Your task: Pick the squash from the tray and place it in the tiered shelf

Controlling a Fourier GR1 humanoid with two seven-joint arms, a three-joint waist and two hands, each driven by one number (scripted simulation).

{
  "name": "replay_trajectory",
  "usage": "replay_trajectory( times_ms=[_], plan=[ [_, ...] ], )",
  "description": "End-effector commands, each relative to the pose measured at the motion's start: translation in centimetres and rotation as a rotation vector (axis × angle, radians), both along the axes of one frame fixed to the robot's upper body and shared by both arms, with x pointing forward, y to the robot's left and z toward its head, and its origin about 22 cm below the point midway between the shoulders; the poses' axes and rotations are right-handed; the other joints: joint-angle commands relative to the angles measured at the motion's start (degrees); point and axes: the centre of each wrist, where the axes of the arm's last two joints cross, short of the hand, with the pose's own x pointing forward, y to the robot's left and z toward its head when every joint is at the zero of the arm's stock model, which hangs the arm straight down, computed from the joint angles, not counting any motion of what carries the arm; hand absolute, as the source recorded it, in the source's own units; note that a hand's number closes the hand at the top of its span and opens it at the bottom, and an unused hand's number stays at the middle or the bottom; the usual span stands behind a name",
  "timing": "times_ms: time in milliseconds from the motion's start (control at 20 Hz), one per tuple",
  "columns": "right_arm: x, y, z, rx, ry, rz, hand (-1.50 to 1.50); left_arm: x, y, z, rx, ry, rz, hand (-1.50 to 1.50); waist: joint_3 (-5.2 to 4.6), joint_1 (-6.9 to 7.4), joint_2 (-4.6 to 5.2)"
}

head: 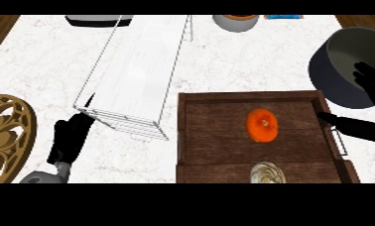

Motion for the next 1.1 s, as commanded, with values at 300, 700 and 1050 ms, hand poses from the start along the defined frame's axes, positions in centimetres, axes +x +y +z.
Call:
replay_trajectory(
  times_ms=[300,700,1050],
  plan=[
    [-2.2,4.5,6.6,-0.099,0.164,0.329,-1.50,-0.1,0.0,-0.2,-0.006,0.048,-0.029,0.00,0.07,0.88,-0.09],
    [-1.8,6.7,10.9,-0.755,0.428,0.226,-1.50,0.5,-1.8,-0.4,0.009,0.019,-0.061,0.00,-0.32,3.00,0.27],
    [-1.6,14.2,10.3,-0.898,0.515,0.176,-1.50,0.8,-2.2,-1.1,0.000,0.023,-0.049,0.00,0.05,3.11,0.38]
  ],
)
